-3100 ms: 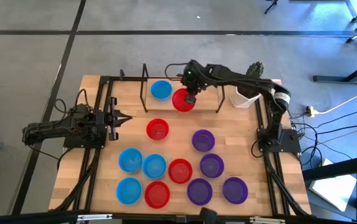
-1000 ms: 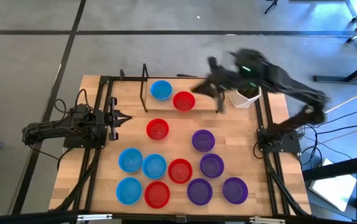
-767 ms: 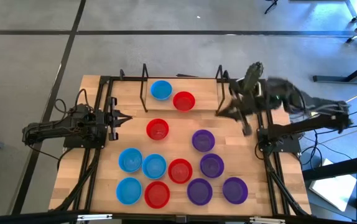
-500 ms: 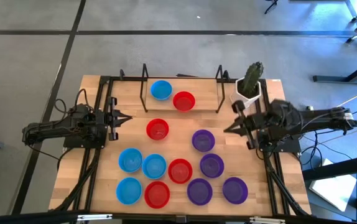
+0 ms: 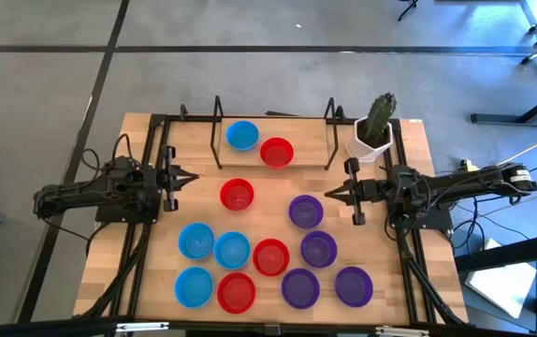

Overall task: Pick & Place Mini bowls
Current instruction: Put the purple bowl on the shelf

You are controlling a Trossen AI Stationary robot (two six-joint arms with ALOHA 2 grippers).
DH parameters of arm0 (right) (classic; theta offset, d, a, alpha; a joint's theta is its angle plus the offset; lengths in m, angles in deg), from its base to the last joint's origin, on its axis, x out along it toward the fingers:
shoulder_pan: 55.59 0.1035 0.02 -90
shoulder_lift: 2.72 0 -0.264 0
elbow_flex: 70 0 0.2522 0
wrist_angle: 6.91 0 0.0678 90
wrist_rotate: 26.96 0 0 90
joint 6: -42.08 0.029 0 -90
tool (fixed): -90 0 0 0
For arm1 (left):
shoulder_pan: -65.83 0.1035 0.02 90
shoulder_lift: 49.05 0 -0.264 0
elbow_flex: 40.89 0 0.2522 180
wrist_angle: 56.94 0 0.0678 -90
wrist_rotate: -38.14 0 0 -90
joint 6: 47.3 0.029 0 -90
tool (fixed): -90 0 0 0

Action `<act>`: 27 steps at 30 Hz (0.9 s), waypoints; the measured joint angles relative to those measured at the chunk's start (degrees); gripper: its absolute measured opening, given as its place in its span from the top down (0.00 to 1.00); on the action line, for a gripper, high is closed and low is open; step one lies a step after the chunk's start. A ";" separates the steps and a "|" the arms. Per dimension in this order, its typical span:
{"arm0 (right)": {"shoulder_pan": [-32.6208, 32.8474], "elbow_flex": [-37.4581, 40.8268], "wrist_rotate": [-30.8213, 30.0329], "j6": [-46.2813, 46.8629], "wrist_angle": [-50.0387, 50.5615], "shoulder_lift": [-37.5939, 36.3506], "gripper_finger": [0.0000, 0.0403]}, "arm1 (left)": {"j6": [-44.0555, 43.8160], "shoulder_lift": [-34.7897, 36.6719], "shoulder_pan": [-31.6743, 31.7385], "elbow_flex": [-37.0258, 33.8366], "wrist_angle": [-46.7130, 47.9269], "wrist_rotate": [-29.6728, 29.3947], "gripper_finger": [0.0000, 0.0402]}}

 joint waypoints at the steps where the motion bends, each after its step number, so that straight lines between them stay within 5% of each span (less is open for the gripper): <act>1: 0.00 0.02 0.00 0.18 0.35 0.01 0.99 | 0.00 0.00 0.00 0.00 0.00 0.01 0.99; 22: -0.02 -1.41 -0.02 1.69 -3.73 8.91 0.97 | 0.04 0.02 0.00 0.00 -1.69 -0.01 0.99; 27: 0.00 -6.70 -5.25 3.63 5.78 13.97 0.99 | 0.04 0.02 0.00 0.00 -1.60 -0.01 0.98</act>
